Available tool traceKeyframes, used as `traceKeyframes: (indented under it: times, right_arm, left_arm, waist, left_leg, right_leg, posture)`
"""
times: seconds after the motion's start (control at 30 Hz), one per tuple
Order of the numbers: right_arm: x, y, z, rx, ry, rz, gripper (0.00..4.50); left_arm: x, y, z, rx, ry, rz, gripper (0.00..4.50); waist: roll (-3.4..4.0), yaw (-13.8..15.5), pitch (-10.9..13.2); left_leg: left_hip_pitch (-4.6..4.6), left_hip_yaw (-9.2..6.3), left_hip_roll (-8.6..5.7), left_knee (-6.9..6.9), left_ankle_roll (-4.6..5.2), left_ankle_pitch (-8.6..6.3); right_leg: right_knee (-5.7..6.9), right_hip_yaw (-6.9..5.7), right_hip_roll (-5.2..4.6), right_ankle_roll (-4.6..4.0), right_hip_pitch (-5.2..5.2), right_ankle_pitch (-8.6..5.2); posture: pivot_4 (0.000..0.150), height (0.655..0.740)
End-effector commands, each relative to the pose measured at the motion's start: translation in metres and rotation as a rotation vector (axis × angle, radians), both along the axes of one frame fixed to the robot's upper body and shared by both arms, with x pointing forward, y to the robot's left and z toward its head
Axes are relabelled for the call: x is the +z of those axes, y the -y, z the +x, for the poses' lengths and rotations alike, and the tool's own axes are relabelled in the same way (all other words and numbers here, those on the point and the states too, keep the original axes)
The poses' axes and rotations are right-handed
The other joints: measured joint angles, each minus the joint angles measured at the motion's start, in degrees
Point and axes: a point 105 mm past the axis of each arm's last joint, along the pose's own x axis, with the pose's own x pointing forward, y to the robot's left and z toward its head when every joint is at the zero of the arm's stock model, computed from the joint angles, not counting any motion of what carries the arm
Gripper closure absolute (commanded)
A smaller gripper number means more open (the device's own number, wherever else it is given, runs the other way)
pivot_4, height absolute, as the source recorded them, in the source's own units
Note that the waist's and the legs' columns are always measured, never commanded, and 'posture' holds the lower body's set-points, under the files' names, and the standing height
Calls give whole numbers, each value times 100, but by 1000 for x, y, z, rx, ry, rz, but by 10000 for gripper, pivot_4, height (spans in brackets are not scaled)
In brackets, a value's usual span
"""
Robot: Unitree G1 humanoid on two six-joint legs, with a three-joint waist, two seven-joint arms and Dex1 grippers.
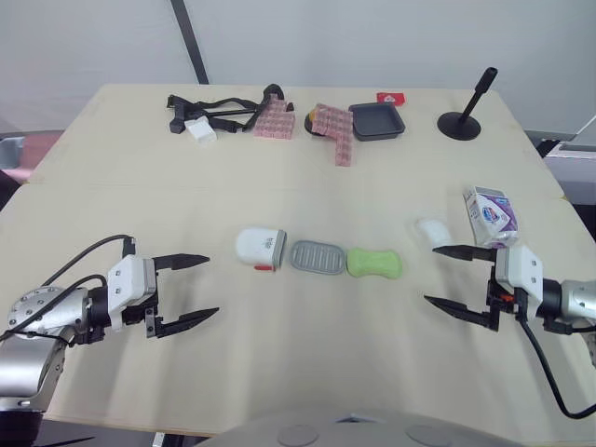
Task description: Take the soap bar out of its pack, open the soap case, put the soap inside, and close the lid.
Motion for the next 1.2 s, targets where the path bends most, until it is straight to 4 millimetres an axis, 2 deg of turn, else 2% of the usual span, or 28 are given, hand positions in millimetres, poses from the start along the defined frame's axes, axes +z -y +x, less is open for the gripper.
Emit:
traceKeyframes:
  times: [0.03,0.2,0.33,0.47,0.67,1.2]
  right_arm:
    - [18,-7,7,36,-4,-27,0]
    - [27,-37,16,136,-73,-122,0]
    - [24,-54,18,193,-102,-241,0]
    - [19,-69,20,216,-133,-338,0]
    - [22,-94,29,196,-141,-369,0]
    - [12,-116,47,112,-187,-416,0]
  left_arm:
    - [6,2,-1,2,50,3,36]
    - [3,3,-3,14,23,-42,36]
    - [6,11,-5,-5,39,-66,36]
    - [5,19,-11,-40,44,-80,36]
    - [5,28,-11,-57,62,-92,36]
    - [11,43,-7,-66,47,-167,36]
  waist:
    - [0,-20,0]
    - [1,-41,0]
    - [0,3,0]
    - [0,13,0]
    - [0,-8,0]
    - [0,11,0]
  left_leg:
    - [0,0,0,0,2,1]
    - [20,-1,3,0,8,5]
    - [19,0,3,1,10,7]
    - [15,0,2,4,10,7]
    - [17,2,4,4,7,9]
    - [17,5,3,2,-58,41]
  right_leg:
    - [1,0,0,0,0,0]
    - [4,-2,4,-1,-5,0]
    - [4,-8,1,-1,-9,-1]
    - [4,-12,-3,-1,-10,0]
    - [13,-9,0,0,-12,0]
    - [29,-5,4,29,-11,17]
  posture:
    - [1500,7374]
    - [1500,7374]
    - [1500,7374]
    - [1500,7374]
    - [1500,7374]
    - [1500,7374]
